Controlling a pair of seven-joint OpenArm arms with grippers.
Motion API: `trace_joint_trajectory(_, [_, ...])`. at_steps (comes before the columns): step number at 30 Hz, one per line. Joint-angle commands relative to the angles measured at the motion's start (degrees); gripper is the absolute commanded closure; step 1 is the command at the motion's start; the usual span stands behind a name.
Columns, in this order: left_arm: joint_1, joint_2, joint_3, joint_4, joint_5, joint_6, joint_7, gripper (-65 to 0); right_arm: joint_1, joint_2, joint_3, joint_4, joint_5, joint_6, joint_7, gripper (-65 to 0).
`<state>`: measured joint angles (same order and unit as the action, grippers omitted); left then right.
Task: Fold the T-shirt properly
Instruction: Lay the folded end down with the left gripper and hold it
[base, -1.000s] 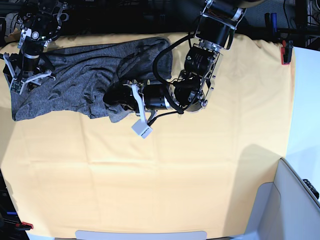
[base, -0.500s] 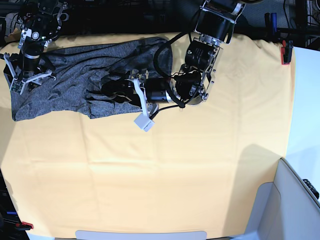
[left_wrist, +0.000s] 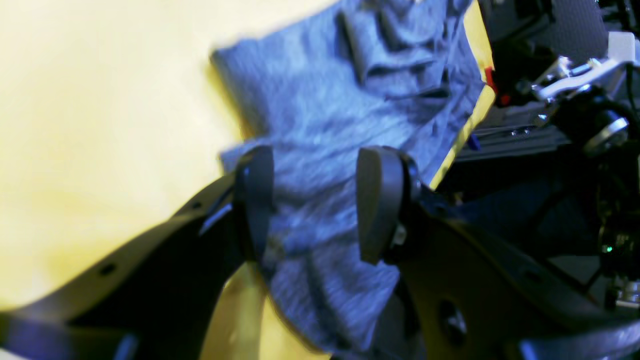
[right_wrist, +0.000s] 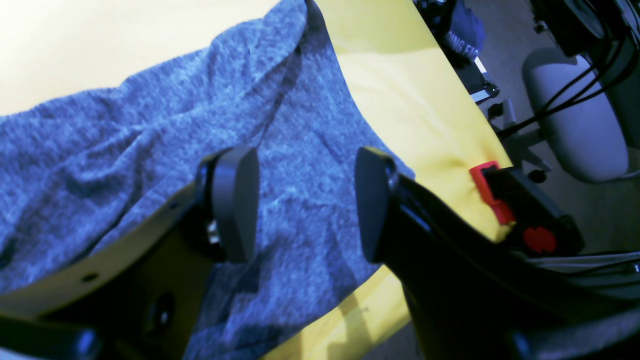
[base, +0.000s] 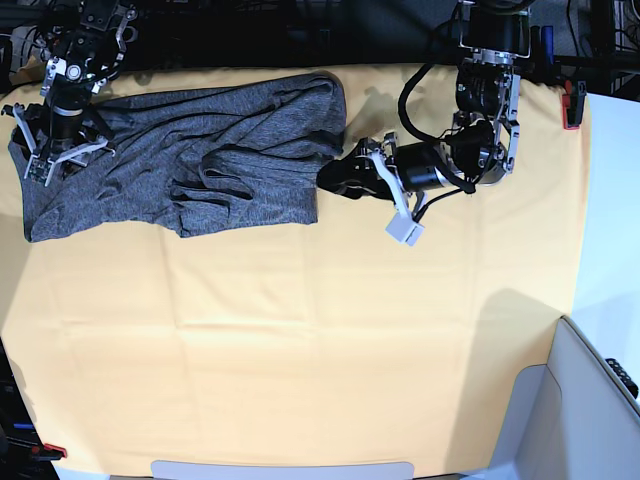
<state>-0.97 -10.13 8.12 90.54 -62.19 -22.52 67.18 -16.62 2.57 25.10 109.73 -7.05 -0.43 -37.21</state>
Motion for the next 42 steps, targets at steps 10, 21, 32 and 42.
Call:
trace_joint_trajectory(10, [-0.5, -1.3, -0.2, -3.0, -1.1, -0.3, -0.9, -25.0, 1.3, 0.5, -4.0, 0.2, -0.2, -0.1, 1.8, -30.8])
trace_joint_trajectory(21, [-0.4, -1.4, -0.2, -3.0, -1.0, -0.3, -0.8, -25.0, 1.5, 0.5, -4.0, 0.2, -0.1, -0.1, 1.8, -30.8])
trace_joint_trajectory(32, [0.5, -1.5, -0.2, -3.0, -1.0, -0.3, -0.6, -25.0, 1.1, 0.5, -4.0, 0.2, -0.1, -0.1, 1.8, -30.8])
trace_joint_trajectory(42, [1.5, -1.5, -0.3, -3.0, -1.0, -0.3, -0.8, -25.0, 1.0, 0.5, -4.0, 0.2, -0.1, -0.1, 1.8, -30.8])
